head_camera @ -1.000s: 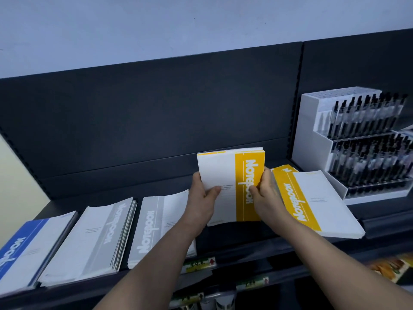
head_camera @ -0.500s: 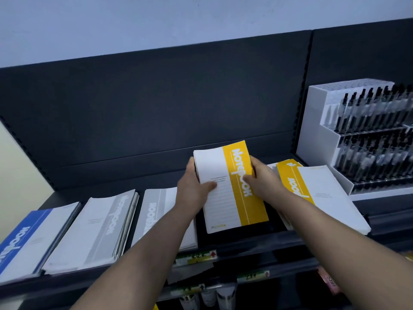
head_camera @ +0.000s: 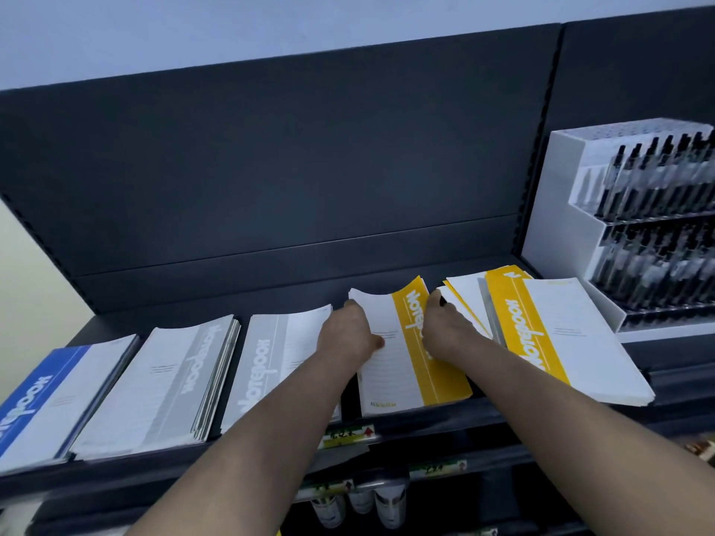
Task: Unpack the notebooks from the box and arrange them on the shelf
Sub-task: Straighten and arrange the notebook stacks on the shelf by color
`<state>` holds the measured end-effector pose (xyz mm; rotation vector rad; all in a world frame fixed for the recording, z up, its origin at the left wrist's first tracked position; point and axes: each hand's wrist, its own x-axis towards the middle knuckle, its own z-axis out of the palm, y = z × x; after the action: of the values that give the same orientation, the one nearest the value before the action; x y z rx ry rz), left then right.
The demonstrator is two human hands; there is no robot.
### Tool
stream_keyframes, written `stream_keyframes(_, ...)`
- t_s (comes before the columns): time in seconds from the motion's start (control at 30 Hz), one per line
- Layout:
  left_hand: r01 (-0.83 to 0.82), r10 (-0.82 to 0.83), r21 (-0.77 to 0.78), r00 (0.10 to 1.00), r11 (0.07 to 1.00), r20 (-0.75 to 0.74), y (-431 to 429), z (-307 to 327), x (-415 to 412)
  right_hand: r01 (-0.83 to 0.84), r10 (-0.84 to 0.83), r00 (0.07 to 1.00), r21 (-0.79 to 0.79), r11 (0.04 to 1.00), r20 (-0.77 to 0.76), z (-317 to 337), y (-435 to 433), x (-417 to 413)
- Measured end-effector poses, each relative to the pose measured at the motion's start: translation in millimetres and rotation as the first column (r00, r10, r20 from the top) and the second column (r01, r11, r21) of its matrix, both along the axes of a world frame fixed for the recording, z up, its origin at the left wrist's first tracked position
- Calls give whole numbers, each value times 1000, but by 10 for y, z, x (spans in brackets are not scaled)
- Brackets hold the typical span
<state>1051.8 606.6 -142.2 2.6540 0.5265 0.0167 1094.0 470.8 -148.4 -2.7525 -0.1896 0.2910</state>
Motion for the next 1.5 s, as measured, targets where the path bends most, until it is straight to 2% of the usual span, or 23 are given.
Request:
stream_keyframes(0.1,23,-21,57,1000,998,-22,-25,-6,-14,-28,28,1000,9,1000,-8,-20,-37,-33)
stream_keyframes(0.17,31,-29,100,999,995,-16,-40,-21,-26,-74,75,996,-26,997,39,-27,-74,-79)
stream_keyframes(0.27,64,-67,233,998,970,5,-61,-47,-35,-141,200,951,-245,959,235,-36,-89,-129)
stream_keyframes(0.4,95,-101,270,995,958,6,-104,-53,-21,-174,329,893,-439,881,307,-54,-87,-136)
stream_keyframes(0.53,122,-133,281,991,952,20,-158,31,21,-157,352,834,-429,890,425,55,-220,-141)
stream_keyframes(0.63,167,-190,171,974,971,126,-365,190,84,-67,262,819,-369,927,510,231,-549,-141)
stream_keyframes(0.77,302,-281,-59,931,951,232,-852,380,178,83,80,896,-342,936,436,328,-1198,-138)
stream_keyframes(0.83,320,-283,-189,938,928,199,-1077,410,237,147,-24,935,-325,934,354,308,-1493,-167)
stream_keyframes(0.93,277,-263,-278,961,920,87,-1302,381,323,195,-134,966,-278,941,223,247,-1765,-232)
stream_keyframes(1.07,166,-188,-436,982,884,-8,-1450,341,424,201,-181,977,-210,957,109,153,-1906,-236)
stream_keyframes(1.17,55,-124,-625,990,779,-68,-1520,401,437,179,-176,984,-182,967,35,121,-1936,-186)
stream_keyframes(1.4,-32,-99,-715,985,698,-141,-1639,443,464,173,-171,985,-122,977,25,96,-1993,-128)
stream_keyframes(1.5,-3,-122,-689,984,725,-133,-1715,484,503,181,-180,983,-111,977,18,105,-2016,-118)
